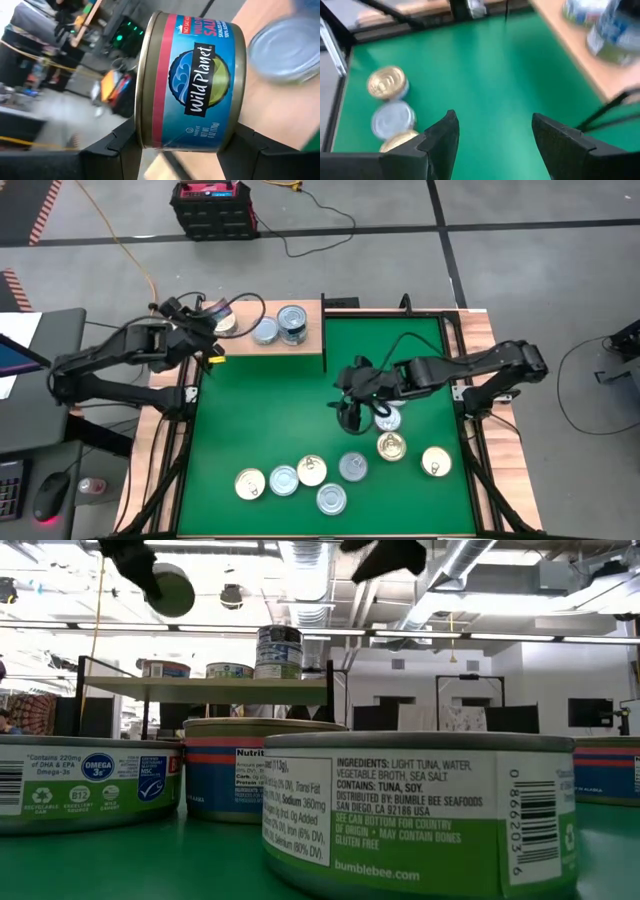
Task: Stack canned seafood by type on shelf
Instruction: Stack the blue and pink tuna can on top of the blue and pink tuna cans on the shelf
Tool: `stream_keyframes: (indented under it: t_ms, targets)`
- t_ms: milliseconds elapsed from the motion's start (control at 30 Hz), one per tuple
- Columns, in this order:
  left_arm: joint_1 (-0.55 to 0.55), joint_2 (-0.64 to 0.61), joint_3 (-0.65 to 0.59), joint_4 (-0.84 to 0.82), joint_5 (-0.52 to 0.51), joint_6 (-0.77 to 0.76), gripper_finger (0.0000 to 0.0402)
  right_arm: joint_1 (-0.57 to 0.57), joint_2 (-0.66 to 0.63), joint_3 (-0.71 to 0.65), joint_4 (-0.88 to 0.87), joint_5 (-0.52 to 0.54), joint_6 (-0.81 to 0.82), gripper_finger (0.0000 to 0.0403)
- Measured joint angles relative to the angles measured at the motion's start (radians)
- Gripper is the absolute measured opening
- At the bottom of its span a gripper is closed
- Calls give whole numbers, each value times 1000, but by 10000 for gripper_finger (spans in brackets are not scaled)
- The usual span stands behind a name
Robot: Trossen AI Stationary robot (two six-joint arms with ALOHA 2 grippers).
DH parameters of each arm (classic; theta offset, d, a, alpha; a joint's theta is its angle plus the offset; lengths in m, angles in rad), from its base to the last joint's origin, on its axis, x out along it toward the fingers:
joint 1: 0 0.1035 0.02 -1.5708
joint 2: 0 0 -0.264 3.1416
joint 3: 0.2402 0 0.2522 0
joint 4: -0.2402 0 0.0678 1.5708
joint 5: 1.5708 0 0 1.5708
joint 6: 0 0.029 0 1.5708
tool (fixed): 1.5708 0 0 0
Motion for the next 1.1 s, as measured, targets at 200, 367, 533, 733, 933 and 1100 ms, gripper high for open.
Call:
stream_keyframes:
  t_ms: [200,367,533,733,933,1100]
  targets:
    - [129,15,-43,27,16,204,200,25,-23,1,76,62,-42,276]
    - [238,20,-110,141,142,336,200,24,-24,1,80,63,-41,276]
    - [322,46,-159,277,136,480,200,24,-24,1,86,62,-38,276]
    - [406,83,-160,292,212,549,201,27,-24,1,90,60,-16,276]
    - [440,122,-161,301,223,571,201,27,-24,1,96,59,-15,276]
    - [440,130,-160,299,208,587,201,27,-24,1,96,59,-15,276]
